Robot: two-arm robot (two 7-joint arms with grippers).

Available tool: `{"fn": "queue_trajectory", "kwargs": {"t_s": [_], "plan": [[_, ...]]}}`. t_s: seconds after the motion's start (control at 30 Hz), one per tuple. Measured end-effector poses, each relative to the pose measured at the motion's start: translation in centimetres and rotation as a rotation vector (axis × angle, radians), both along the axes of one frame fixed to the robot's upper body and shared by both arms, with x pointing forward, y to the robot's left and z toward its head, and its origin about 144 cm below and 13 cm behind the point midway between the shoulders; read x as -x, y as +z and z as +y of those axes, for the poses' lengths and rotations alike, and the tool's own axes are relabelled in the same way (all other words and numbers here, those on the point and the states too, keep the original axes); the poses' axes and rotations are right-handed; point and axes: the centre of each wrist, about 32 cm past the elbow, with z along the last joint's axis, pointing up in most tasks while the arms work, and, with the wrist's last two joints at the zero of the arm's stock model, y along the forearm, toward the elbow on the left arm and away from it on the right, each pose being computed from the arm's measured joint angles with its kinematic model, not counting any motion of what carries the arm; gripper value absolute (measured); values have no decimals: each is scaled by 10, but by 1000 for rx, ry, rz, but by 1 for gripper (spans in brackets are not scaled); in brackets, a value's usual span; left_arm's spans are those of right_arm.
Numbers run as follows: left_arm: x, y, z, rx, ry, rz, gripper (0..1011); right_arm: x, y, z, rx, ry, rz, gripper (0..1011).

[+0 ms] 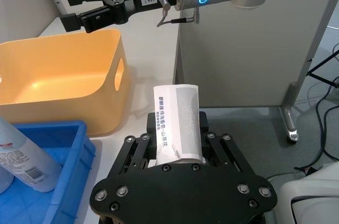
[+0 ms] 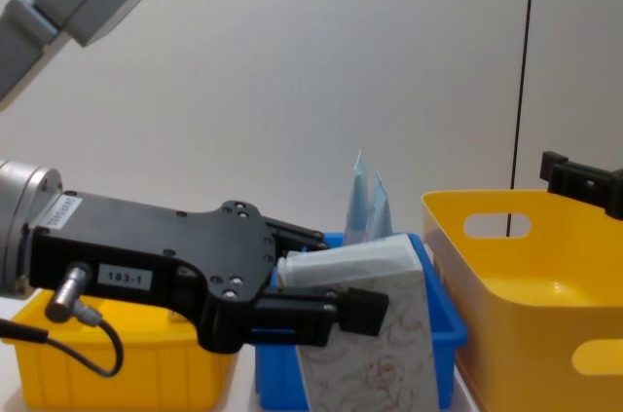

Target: Bimanual collaborative sorting of washing and personal care products

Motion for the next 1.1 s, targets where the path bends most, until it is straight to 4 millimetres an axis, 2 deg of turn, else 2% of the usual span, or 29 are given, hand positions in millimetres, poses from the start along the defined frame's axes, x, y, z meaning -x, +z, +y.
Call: {"fn": "queue_trajectory", "kwargs": {"t_s": [0.37,1.1], "plan": [[0,0,0,-1,-2,0,363,-2,2,-8,-1,65,-1,1003],[0,0,0,-1,-2,0,363,-12,11,-46,62,363,-12,1003]]}}
